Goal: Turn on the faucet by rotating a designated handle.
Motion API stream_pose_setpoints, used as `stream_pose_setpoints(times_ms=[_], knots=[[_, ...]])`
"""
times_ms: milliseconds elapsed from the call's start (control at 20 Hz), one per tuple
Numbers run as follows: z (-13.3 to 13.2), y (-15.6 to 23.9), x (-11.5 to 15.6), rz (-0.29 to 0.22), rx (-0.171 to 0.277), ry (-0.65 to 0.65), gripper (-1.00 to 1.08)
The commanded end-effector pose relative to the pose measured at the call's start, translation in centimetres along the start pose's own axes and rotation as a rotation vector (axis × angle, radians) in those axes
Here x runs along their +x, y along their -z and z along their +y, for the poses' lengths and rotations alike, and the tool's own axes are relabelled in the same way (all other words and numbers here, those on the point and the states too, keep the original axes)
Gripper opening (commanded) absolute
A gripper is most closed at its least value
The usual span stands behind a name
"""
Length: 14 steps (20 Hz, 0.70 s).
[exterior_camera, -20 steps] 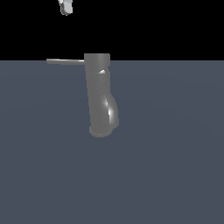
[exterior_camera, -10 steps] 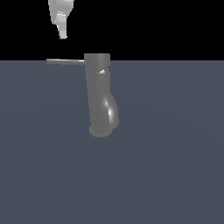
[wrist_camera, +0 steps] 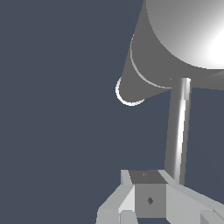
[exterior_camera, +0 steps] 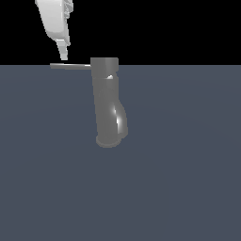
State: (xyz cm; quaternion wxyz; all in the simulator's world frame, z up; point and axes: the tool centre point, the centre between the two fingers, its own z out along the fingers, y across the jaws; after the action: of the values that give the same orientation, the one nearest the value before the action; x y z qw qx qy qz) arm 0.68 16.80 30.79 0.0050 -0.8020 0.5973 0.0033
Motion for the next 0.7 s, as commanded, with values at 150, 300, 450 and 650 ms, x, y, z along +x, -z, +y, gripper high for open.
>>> stream_pose_setpoints(times_ms=[150, 300, 450, 650], knots=[[-1.0, -1.6, -0.7, 0.008, -0.002, -0.062, -1.00], [-1.2, -2.0, -0.9, 0.010, -0.003, -0.080, -1.00], [-1.3, -2.3, -1.0, 0.011, -0.003, -0.088, -1.00], [-1.3, -2.3, -1.0, 0.011, -0.003, -0.088, -1.00]])
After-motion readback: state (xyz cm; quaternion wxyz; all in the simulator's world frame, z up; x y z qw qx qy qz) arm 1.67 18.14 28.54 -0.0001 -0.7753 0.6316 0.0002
